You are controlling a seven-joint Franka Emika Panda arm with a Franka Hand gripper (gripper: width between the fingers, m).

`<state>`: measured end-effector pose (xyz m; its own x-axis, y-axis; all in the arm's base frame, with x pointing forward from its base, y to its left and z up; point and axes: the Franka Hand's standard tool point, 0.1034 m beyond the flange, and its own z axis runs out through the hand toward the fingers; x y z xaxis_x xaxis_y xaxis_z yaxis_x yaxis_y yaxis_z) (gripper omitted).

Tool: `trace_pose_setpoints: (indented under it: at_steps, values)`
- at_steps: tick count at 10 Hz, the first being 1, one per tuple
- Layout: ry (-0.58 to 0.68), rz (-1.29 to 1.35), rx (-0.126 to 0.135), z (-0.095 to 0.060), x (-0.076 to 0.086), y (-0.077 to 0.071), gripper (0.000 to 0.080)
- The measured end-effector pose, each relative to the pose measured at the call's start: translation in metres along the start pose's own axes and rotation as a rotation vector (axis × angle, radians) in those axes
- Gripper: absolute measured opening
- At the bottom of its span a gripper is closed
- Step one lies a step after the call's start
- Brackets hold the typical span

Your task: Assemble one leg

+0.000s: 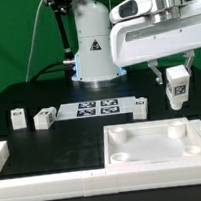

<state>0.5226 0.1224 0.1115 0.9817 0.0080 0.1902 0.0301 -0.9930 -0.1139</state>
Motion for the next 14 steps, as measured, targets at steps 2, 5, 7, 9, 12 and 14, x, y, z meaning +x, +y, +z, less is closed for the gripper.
trace_pose_setpoints:
  at_steps: [2,5,7,9,12,14]
  values:
    - [0.002,0.000,0.000,0.000,0.000,0.000,0.0288]
    - [0.268,-0.054,0.002,-0.001,0.013,0.003,0.0288]
    - [0.267,-0.129,0.001,0.002,0.037,-0.004,0.0288]
    - [0.278,-0.157,-0.005,0.012,0.061,0.001,0.0288]
    - [0.298,-0.169,-0.006,0.026,0.075,0.003,0.0288]
    - [0.297,-0.169,-0.006,0.026,0.075,0.003,0.0288]
